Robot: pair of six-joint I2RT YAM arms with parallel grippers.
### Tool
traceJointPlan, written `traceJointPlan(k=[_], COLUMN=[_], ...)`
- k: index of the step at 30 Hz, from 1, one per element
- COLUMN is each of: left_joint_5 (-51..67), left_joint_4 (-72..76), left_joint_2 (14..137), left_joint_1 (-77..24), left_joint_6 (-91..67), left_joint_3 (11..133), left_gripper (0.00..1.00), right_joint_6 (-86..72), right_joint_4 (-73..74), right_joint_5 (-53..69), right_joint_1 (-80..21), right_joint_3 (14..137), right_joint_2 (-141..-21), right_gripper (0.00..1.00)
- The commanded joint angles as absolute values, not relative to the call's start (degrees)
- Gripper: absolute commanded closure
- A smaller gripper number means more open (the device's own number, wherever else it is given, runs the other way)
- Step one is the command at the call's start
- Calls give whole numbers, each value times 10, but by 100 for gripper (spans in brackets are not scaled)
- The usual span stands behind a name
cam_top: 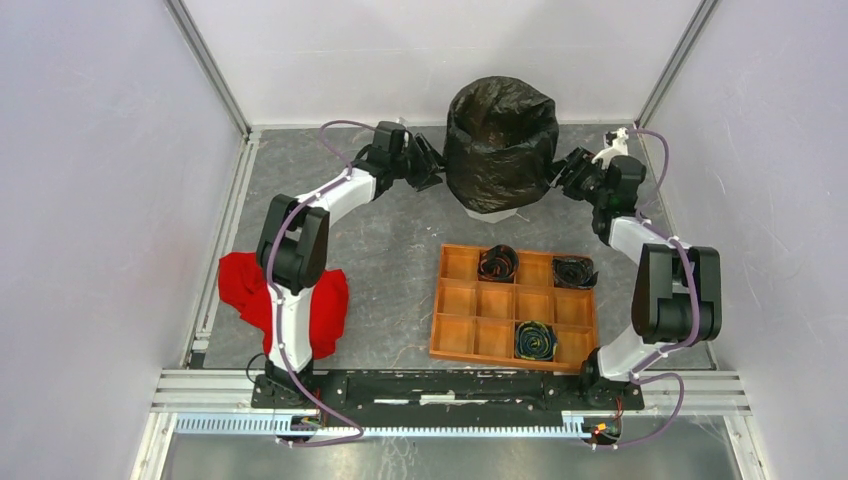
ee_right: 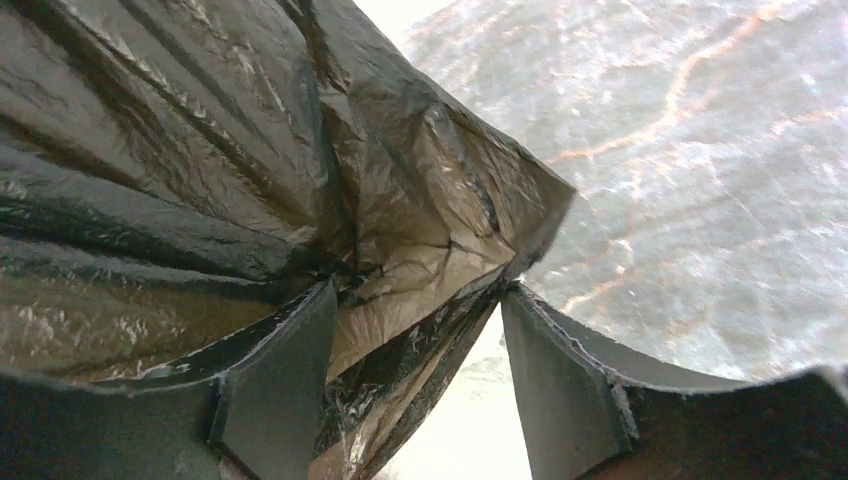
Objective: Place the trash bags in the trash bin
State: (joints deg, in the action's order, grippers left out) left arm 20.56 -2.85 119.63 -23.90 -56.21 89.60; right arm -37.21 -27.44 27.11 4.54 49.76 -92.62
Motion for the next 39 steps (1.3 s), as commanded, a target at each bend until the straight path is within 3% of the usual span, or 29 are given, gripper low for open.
traceJointPlan(k=[1,8,16,22,27,32,39], left_joint_5=[214,197,190,210,252,234,228], left_joint_4=[-15,-59,-80,-20,38,60,56], left_joint_2=[1194,1116,1012,987,1053,1154,1288], left_joint_1=[-255,-218,-168,-188,-219,-222,-253], left_joint_6=[-573,-503,-460,-482,-520,-539,-608], left_joint_3=[929,871,785,695,694,770,916], left_gripper=[39,22,11,11,16,20,27], right_joint_6=[-335,-206,-111,-87,-125,-194,-176], right_joint_4=[-219,-60,68,119,82,26,66], right_joint_5=[238,170,58,49,156,285,276], right_joint_1=[70,128,136,135,136,125,92], right_joint_3=[506,548,600,636,625,607,639], right_joint_2=[-892,-851,-760,-668,-585,-566,-559], right_gripper=[31,25,14,12,3,2,2])
